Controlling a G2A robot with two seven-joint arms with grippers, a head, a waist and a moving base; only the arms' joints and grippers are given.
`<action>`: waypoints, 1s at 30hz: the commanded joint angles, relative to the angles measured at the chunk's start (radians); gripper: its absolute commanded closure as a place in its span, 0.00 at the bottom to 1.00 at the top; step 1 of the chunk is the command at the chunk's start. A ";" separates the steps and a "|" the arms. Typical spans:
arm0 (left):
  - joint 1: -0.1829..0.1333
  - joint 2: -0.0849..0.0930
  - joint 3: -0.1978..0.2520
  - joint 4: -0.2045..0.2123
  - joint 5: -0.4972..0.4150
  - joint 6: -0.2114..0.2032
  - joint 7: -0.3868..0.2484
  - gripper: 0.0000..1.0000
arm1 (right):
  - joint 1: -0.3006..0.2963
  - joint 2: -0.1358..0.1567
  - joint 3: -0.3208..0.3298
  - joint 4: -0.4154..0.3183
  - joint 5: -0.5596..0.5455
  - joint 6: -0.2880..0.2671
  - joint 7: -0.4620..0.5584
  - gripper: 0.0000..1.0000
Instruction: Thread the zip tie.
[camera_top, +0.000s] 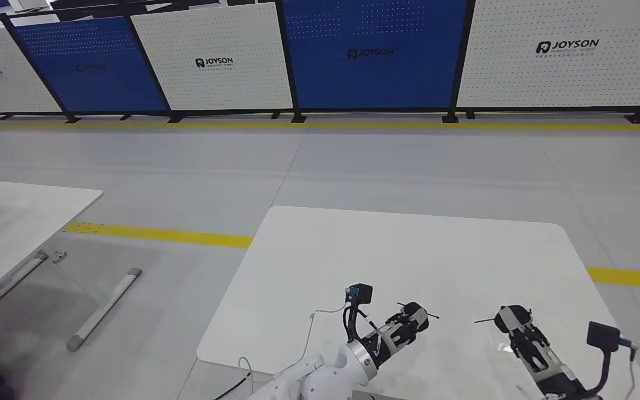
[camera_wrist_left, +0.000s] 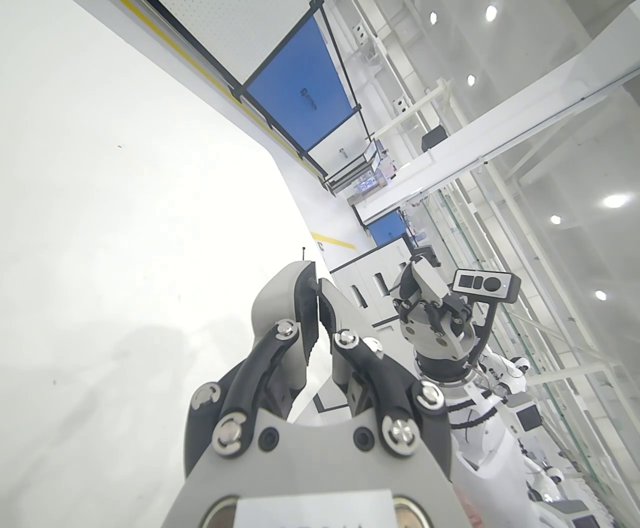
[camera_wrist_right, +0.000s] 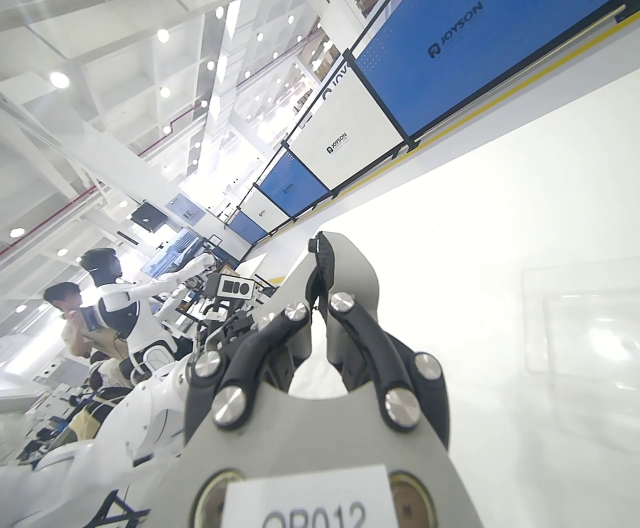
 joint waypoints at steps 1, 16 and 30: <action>0.000 0.000 0.000 0.000 0.000 0.000 0.000 1.00 | 0.000 0.000 0.000 0.000 0.000 0.000 0.000 1.00; 0.000 0.000 0.000 0.000 0.000 0.000 0.000 1.00 | -0.041 -0.041 -0.144 0.051 -0.177 0.002 -0.300 1.00; 0.000 0.000 0.000 0.000 0.000 0.000 0.000 1.00 | -0.045 -0.041 -0.144 0.048 -0.173 -0.001 -0.299 1.00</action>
